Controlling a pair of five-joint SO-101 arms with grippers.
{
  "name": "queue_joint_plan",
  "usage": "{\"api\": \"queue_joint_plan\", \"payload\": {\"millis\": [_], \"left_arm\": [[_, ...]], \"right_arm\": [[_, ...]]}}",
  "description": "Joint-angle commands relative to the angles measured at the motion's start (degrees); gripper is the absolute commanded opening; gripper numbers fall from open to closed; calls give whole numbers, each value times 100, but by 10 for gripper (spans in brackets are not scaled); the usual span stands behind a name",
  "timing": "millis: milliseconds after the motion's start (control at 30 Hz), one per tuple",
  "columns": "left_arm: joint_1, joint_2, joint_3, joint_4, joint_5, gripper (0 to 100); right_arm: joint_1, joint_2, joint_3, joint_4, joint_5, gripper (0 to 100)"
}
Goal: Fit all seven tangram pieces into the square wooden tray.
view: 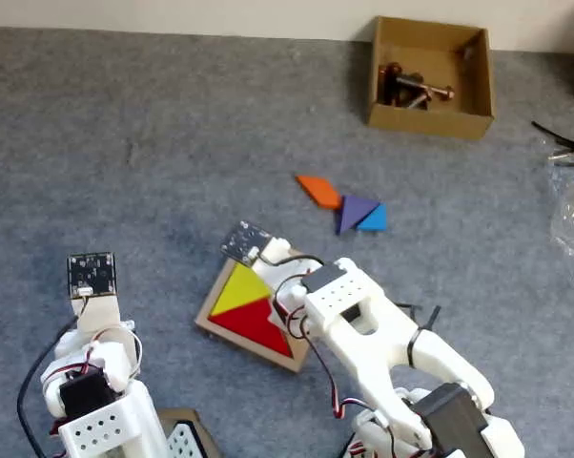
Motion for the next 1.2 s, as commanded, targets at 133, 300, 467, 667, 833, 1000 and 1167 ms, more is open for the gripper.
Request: {"api": "queue_joint_plan", "payload": {"millis": [133, 300, 467, 667, 833, 1000, 1167], "left_arm": [[84, -31, 119, 53, 53, 5], [84, -31, 119, 53, 53, 5], [84, -31, 119, 53, 53, 5], [84, -31, 119, 53, 53, 5], [84, -31, 119, 53, 53, 5], [84, -31, 119, 53, 53, 5], [84, -31, 119, 53, 53, 5]], "right_arm": [[-224, -259, 48, 251, 26, 5], [-435, -259, 40, 400, 26, 5], [-488, -259, 13, 409, 26, 5], [-462, -259, -4, 409, -264, 5], [-444, -259, -4, 409, -290, 5], [-444, -259, -22, 418, -316, 5], [-391, -268, -374, 426, -703, 6]]}}
